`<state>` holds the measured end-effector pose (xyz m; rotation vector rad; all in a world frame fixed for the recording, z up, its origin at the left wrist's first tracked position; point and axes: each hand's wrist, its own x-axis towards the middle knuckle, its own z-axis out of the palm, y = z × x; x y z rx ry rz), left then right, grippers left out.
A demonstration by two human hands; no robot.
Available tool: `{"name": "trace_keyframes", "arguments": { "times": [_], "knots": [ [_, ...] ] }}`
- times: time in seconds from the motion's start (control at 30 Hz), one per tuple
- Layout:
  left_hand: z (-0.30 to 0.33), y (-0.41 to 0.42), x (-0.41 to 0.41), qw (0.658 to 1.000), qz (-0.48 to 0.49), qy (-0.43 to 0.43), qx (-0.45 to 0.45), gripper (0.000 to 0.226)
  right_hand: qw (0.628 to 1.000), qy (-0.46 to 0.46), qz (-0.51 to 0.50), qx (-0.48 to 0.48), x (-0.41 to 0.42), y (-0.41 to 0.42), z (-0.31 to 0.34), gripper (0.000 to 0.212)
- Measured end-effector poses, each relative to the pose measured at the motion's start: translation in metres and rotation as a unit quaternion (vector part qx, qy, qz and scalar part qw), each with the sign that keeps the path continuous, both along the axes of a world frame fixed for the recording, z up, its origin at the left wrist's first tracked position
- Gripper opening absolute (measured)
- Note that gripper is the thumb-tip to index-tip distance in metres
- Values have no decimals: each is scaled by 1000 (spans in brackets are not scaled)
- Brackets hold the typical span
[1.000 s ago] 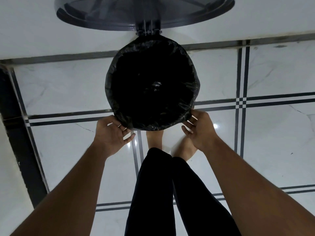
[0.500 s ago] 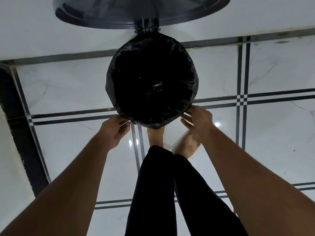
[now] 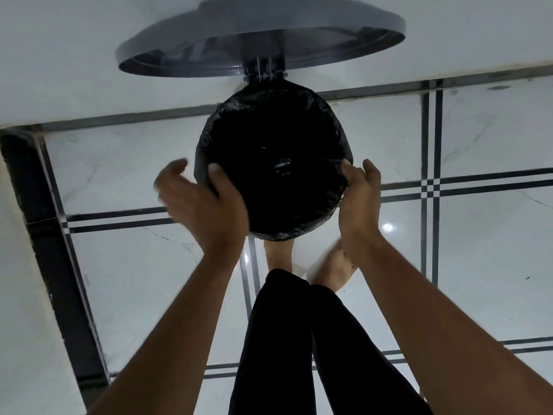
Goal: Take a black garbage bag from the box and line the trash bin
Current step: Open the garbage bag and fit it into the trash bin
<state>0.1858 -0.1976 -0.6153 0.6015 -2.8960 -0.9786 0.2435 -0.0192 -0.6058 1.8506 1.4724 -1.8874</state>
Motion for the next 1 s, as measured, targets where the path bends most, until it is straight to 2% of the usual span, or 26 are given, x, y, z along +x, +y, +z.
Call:
{"name": "trace_keyframes", "arguments": {
  "times": [0.03, 0.07, 0.1, 0.13, 0.2, 0.3, 0.37, 0.47, 0.5, 0.57, 0.7, 0.8, 0.93, 1.0],
  "knots": [
    [0, 1, 4, 987, -156, 27, -39, 31, 1000, 2, 7, 5, 3, 1, 2, 67],
    [-6, 1, 5, 954, -295, 18, -44, 21, 1000, 3, 13, 8, 5, 2, 4, 68],
    [-10, 3, 4, 918, -394, -32, -27, 15, 1000, 6, 16, 6, 9, 2, 6, 69],
    [-18, 3, 3, 891, -441, -106, 6, 19, 1000, 9, 12, -2, 12, 1, 7, 69],
    [-33, 6, 1, 872, -443, -201, 53, 24, 1000, 6, -7, -18, 23, -1, 8, 71],
    [-62, 16, -9, 886, -416, -205, 19, 19, 1000, -20, 1, -21, 39, -11, 3, 64],
    [-91, 25, -19, 879, -395, -267, -4, 36, 999, -35, 23, -19, 47, -19, -5, 58],
    [-138, 38, -28, 864, -347, -362, -37, 63, 998, -26, 55, 11, 49, -24, -21, 63],
    [-150, 41, -29, 858, -341, -381, -49, 68, 997, -24, 67, 27, 48, -23, -25, 67],
    [-173, 50, -28, 849, -331, -408, -64, 73, 996, 0, 74, 50, 43, -20, -34, 62],
    [-201, 67, -16, 823, -340, -440, -112, 79, 993, 26, 95, 71, 40, -19, -57, 58],
    [-204, 66, -16, 806, -344, -472, -99, 76, 989, 36, 114, 87, 41, -24, -63, 57],
    [-203, 63, -18, 854, -310, -408, -90, 78, 989, 30, 102, 99, 41, -25, -71, 54],
    [-198, 70, -19, 861, -312, -392, -85, 80, 990, 29, 87, 109, 42, -26, -75, 53]
  ]
}}
